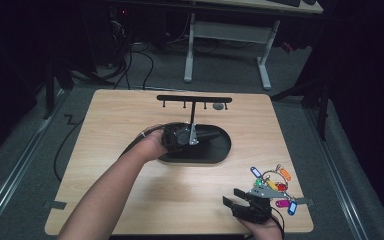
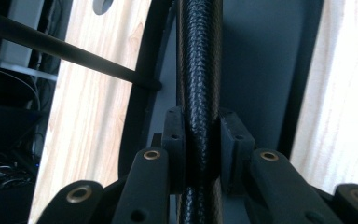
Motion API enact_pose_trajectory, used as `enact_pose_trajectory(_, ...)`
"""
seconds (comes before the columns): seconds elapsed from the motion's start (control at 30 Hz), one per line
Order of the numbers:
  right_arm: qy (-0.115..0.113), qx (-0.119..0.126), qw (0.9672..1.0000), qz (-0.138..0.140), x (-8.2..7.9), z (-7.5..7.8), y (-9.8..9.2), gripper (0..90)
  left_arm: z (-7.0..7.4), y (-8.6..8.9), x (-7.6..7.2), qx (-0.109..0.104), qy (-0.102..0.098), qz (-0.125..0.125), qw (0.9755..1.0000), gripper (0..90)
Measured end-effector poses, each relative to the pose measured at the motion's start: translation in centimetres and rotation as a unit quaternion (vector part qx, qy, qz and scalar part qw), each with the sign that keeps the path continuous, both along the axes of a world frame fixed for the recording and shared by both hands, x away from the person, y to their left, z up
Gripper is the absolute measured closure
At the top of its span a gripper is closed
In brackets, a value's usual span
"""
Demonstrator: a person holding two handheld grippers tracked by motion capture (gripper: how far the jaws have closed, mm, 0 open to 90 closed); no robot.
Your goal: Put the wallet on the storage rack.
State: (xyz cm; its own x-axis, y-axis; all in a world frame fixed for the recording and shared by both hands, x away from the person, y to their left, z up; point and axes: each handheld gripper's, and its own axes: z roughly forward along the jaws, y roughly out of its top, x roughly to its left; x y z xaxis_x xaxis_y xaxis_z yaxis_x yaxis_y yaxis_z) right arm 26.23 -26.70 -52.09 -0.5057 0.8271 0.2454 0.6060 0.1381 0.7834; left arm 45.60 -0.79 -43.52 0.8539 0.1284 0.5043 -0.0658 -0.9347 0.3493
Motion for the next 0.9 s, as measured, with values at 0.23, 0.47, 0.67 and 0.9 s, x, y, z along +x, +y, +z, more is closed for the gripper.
enact_pose_trajectory(0.23, 0.001, -0.001, 1.0, 0.002, 0.0, 0.0, 0.3, 40.8, -0.9, -0.2, 0.0, 0.024, -0.02, -0.006, 0.9995, 75.3)
enact_pose_trajectory(0.47, 0.004, -0.002, 1.0, 0.001, 0.0, -0.1, 0.3, 40.8, -1.5, -0.6, 0.1, 0.039, -0.027, -0.007, 0.9989, 74.9)
enact_pose_trajectory(0.67, 0.004, -0.002, 1.0, 0.002, 0.0, -0.1, 0.4, 40.8, -1.8, -0.5, 0.0, 0.04, -0.004, -0.013, 0.9991, 74.3)
enact_pose_trajectory(0.9, 0.004, -0.005, 1.0, 0.004, 0.1, -0.1, 0.4, 40.8, -1.9, -0.6, -0.1, 0.045, 0.027, -0.008, 0.9986, 71.1)
